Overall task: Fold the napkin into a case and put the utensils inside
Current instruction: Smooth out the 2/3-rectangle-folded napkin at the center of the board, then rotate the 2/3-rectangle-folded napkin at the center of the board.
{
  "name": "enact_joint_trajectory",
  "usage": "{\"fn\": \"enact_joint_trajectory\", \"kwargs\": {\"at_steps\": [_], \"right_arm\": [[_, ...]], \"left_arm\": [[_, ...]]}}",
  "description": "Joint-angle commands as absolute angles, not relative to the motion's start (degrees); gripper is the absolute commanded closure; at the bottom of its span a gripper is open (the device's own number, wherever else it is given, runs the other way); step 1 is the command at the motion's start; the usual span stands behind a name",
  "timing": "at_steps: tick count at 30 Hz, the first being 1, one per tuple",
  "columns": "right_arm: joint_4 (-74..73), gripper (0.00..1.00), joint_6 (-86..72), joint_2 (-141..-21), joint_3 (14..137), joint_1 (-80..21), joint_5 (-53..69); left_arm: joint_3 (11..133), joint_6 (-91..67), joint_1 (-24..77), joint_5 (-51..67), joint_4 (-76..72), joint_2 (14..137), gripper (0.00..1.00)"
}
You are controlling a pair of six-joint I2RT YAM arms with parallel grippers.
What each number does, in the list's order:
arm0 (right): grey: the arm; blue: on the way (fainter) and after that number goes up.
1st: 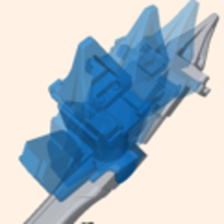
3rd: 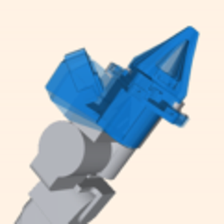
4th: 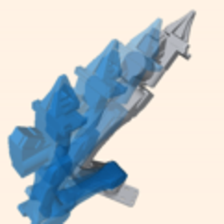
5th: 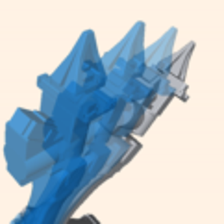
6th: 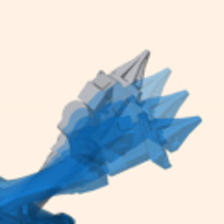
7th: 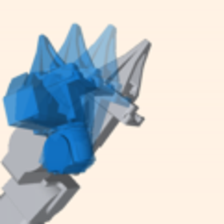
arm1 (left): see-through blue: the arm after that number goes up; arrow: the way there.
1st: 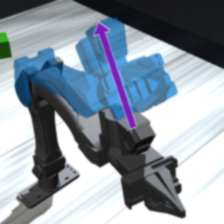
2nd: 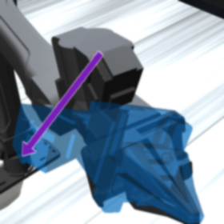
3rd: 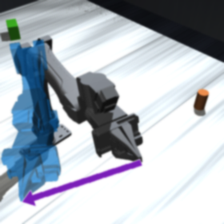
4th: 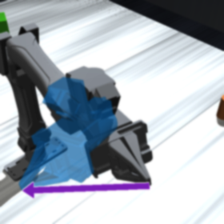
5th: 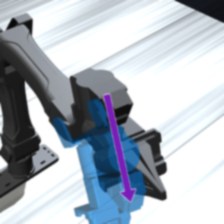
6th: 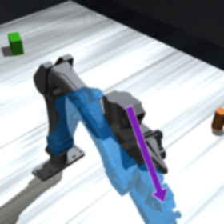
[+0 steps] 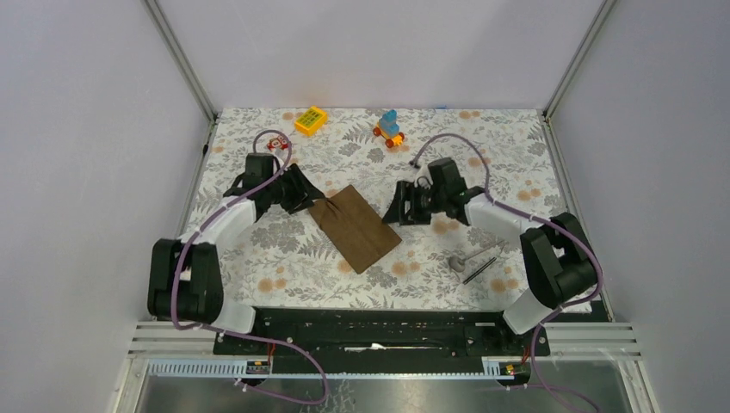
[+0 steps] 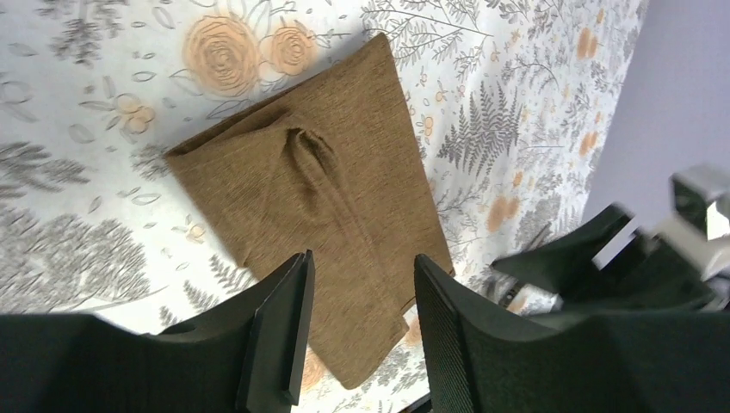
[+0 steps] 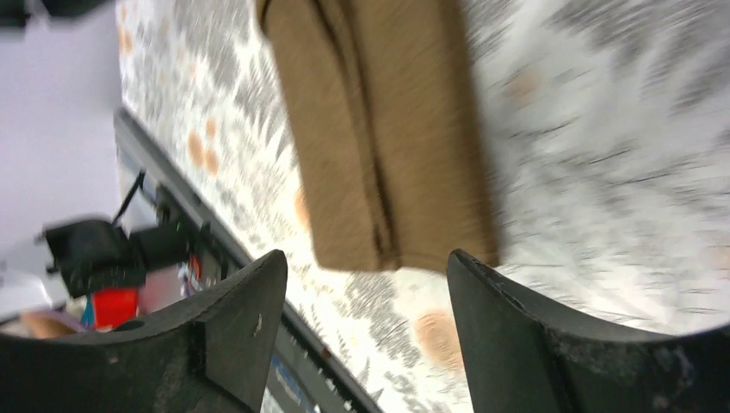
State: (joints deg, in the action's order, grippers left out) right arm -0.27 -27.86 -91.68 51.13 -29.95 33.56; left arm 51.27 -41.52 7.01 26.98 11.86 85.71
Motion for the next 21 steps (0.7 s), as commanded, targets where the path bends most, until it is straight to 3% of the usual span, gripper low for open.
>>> {"fn": "enact_joint_trajectory", "kwargs": {"at_steps": [1, 9, 12, 17, 21], "right_arm": [[-9.8, 0.24, -25.0, -95.5, 57.0, -24.7, 26.0], [-2.2, 0.33, -24.9, -106.5, 59.9, -23.8, 31.7], [1.2, 0.44, -26.1, -106.7, 56.9, -23.7, 32.1], [10.8, 0.74, -32.7, -104.7, 48.1, -24.5, 35.4], [19.9, 0.81, -40.8, -101.8, 41.0, -30.9, 35.9]], "left_arm": [[46.4, -39.8, 6.9, 19.9, 16.4, 80.6, 0.48], [44.1, -41.6, 6.9, 20.7, 10.1, 88.6, 0.57], [46.0, -41.1, 7.2, 19.7, 9.1, 93.7, 0.63], [51.8, -39.5, 8.6, 19.1, 9.3, 100.7, 0.69], [57.6, -37.3, 11.3, 16.7, 12.3, 104.8, 0.72]]}}
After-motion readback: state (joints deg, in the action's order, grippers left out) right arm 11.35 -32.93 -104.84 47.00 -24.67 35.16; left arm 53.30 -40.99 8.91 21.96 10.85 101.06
